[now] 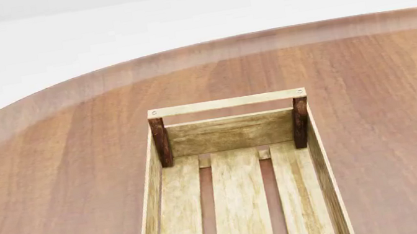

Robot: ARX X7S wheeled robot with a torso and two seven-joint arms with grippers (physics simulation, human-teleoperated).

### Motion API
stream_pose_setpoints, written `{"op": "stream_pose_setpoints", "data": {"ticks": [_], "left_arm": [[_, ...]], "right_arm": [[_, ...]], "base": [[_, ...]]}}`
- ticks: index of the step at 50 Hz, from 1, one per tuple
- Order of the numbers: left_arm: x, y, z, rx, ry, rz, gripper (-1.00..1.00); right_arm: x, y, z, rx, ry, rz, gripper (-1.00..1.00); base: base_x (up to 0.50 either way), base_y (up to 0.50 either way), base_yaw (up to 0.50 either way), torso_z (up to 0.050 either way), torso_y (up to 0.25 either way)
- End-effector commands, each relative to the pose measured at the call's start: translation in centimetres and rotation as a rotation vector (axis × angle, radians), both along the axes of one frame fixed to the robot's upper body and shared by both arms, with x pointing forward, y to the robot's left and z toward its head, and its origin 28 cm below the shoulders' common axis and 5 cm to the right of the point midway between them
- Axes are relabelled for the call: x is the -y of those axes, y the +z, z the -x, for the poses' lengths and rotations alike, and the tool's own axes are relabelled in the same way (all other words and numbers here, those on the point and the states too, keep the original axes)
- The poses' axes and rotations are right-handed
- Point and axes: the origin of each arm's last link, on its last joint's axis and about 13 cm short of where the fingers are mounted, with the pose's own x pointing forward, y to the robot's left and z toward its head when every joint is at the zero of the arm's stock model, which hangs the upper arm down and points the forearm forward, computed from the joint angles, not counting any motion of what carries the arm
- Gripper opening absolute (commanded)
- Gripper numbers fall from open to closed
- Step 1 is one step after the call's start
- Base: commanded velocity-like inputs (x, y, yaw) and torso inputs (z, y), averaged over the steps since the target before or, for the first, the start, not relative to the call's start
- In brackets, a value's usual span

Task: Pick up the cream cheese and put it in the tray.

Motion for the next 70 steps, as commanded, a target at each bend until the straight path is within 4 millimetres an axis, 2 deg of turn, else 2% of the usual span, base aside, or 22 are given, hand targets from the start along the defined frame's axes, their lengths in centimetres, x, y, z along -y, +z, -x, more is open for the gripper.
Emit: {"op": "stream_pose_setpoints", "data": {"ticks": [1, 24, 51, 70], "left_arm": [[0.0, 0.0, -0.1, -0.015, -0.002, -0.001, 1.00], [-0.3, 0.3, -0.2, -0.023, 0.004, 0.019, 1.00], [-0.2, 0.2, -0.2, -0.037, 0.002, 0.012, 1.00], [-0.1, 0.2, 0.0, -0.027, -0.002, 0.014, 1.00]], "right_arm": [[-0.1, -0.2, -0.2, 0.000, 0.015, -0.062, 1.00], [-1.0, -0.6, -1.3, -0.077, 0.059, -0.200, 1.00], [-0.6, -1.7, -1.2, -0.123, 0.055, -0.281, 1.00], [-0.1, -3.2, -1.6, -0.156, 0.051, -0.318, 1.00]], "base": [[0.00, 0.00, 0.00, 0.000, 0.000], [0.00, 0.00, 0.00, 0.000, 0.000], [0.00, 0.00, 0.00, 0.000, 0.000], [0.00, 0.00, 0.00, 0.000, 0.000]]}}
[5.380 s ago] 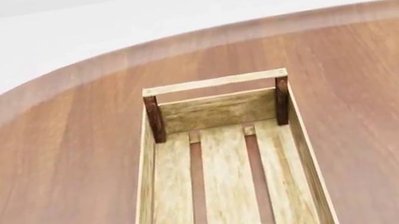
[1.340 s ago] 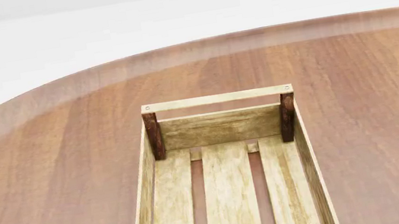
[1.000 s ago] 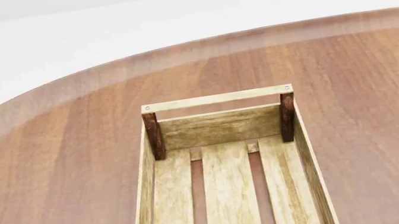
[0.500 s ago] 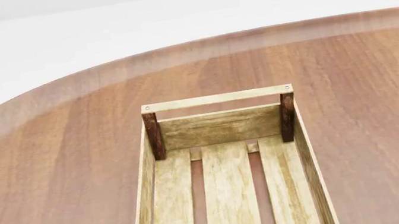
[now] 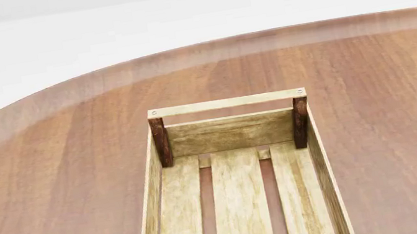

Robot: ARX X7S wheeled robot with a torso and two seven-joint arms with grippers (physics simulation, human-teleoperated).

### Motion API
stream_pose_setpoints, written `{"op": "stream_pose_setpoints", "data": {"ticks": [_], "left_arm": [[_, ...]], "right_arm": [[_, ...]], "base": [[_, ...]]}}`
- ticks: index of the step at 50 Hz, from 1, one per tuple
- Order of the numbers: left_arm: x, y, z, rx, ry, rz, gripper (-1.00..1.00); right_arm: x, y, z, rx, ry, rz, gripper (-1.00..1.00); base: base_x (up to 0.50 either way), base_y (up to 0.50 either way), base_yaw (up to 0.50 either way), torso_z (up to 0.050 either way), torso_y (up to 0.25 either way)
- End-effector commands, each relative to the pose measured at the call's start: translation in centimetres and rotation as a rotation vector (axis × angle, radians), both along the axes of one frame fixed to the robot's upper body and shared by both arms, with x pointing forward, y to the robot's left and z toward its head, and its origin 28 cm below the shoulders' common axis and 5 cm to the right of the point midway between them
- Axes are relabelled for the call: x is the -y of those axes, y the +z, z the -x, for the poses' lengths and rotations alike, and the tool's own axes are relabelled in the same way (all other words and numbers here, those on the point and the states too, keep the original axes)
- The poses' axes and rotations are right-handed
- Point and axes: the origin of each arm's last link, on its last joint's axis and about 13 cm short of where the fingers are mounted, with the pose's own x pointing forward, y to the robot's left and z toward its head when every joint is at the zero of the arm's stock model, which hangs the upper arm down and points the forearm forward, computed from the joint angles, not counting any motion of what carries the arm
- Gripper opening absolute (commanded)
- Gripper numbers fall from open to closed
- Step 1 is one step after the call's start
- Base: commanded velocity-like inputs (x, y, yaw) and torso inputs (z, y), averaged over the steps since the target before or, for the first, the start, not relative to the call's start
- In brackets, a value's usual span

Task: Pick up the cream cheese and put it in the tray.

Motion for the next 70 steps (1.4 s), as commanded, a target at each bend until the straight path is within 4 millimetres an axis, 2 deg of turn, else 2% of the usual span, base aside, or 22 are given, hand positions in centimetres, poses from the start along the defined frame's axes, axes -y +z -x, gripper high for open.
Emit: {"op": "stream_pose_setpoints", "data": {"ticks": [1, 59, 68, 69, 70], "left_arm": [[0.0, 0.1, 0.2, 0.007, -0.003, 0.001, 1.00], [0.0, 0.1, 0.2, 0.003, -0.006, 0.009, 1.00], [0.1, 0.1, 0.2, 0.003, -0.007, 0.007, 1.00], [0.1, 0.1, 0.2, 0.003, -0.006, 0.007, 1.00], [0.1, 0.1, 0.2, 0.002, -0.006, 0.008, 1.00]], "right_arm": [[0.3, -0.7, -0.2, -0.019, -0.003, -0.020, 1.00], [1.3, -4.1, -1.1, -0.084, -0.016, -0.103, 1.00], [1.2, -4.4, -1.2, -0.058, 0.039, -0.122, 1.00], [1.1, -4.4, -1.1, 0.017, 0.057, -0.139, -1.00], [1.0, -4.3, -1.1, 0.026, 0.067, -0.140, -1.00]], "base": [[0.00, 0.00, 0.00, 0.000, 0.000], [0.00, 0.00, 0.00, 0.000, 0.000], [0.00, 0.00, 0.00, 0.000, 0.000], [0.00, 0.00, 0.00, 0.000, 0.000], [0.00, 0.00, 0.00, 0.000, 0.000]]}}
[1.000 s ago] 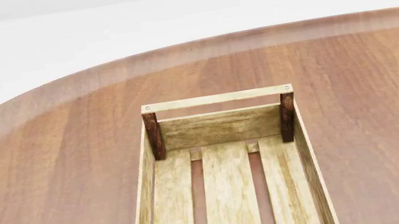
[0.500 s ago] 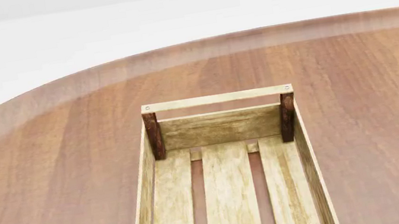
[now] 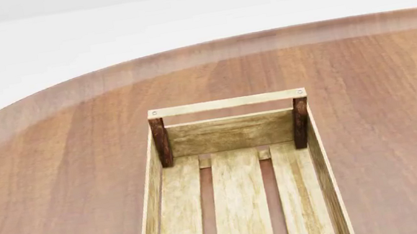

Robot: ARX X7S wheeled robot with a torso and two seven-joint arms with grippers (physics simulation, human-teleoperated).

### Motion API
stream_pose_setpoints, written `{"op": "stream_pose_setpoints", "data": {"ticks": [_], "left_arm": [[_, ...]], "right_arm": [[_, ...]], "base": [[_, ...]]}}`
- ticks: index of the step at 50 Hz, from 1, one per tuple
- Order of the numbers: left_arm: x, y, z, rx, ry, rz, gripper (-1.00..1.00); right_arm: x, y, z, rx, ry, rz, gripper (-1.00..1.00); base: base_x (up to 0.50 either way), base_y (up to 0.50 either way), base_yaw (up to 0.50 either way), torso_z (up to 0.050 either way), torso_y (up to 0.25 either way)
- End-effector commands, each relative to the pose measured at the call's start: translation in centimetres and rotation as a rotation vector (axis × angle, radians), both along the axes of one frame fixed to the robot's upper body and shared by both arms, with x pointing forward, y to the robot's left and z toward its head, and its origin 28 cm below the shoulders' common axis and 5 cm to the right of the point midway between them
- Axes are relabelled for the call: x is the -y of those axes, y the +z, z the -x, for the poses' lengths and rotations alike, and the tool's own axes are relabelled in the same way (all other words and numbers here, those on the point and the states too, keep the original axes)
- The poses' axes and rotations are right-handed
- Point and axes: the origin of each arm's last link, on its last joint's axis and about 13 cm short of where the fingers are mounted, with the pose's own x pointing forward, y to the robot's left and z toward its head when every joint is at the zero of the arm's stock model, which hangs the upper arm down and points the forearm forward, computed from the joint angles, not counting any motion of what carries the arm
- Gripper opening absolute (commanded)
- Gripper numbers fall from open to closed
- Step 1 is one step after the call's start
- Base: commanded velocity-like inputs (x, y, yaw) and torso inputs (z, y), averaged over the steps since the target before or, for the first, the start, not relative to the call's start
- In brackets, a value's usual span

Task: Pick up the cream cheese and put it in the tray.

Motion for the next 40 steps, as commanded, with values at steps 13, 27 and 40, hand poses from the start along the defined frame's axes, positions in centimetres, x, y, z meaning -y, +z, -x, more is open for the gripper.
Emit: {"op": "stream_pose_setpoints", "data": {"ticks": [13, 27, 40], "left_arm": [[0.0, -0.1, 0.0, -0.002, 0.000, -0.002, 1.00], [-0.1, 0.0, 0.0, 0.001, 0.006, 0.001, 1.00], [-0.1, 0.0, -0.1, 0.002, 0.006, 0.005, 1.00]], "right_arm": [[-0.3, -0.2, 0.2, 0.074, 0.060, -0.034, -1.00], [-1.2, 3.2, 1.1, 0.155, 0.093, 0.064, -1.00], [-2.3, 6.1, 2.0, 0.220, 0.128, 0.146, -1.00]], "base": [[0.00, 0.00, 0.00, 0.000, 0.000], [0.00, 0.00, 0.00, 0.000, 0.000], [0.00, 0.00, 0.00, 0.000, 0.000]]}}
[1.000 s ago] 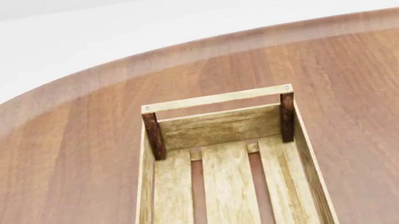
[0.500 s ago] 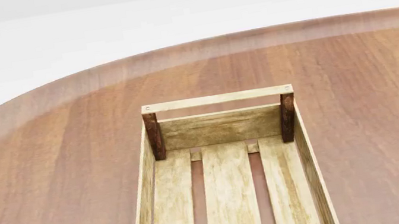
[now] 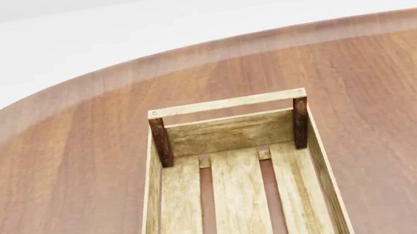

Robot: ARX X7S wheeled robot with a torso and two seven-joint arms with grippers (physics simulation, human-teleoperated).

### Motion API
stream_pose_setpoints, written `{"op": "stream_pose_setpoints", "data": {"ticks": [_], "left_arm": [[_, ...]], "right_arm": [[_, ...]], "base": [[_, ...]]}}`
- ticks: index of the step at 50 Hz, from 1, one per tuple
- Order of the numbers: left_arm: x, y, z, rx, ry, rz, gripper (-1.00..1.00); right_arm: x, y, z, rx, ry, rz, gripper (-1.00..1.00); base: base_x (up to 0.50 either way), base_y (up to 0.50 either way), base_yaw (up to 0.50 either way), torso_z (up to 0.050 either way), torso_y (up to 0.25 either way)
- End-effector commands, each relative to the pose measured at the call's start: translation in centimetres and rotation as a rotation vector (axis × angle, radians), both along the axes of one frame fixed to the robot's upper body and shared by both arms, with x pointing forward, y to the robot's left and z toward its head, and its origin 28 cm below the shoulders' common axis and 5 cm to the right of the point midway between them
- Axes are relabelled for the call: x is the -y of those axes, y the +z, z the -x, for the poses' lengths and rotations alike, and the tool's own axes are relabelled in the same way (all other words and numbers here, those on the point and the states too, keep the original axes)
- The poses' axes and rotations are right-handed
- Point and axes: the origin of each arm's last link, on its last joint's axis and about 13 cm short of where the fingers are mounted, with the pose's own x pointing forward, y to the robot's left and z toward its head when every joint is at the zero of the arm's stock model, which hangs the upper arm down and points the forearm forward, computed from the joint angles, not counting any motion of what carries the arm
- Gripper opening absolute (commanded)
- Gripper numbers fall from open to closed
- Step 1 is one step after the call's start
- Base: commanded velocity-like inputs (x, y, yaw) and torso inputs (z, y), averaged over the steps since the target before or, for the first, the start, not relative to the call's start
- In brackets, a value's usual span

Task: Pick up the cream cheese and put it in the tray.

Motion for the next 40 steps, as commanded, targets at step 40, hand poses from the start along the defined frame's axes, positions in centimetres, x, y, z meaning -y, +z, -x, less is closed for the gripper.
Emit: {"op": "stream_pose_setpoints", "data": {"ticks": [40], "left_arm": [[-0.2, 0.1, -0.1, 0.000, 0.006, 0.011, 1.00]], "right_arm": [[-3.7, 10.6, -0.4, 0.149, 0.154, 0.426, -1.00]], "base": [[0.00, 0.00, 0.00, 0.000, 0.000]]}}
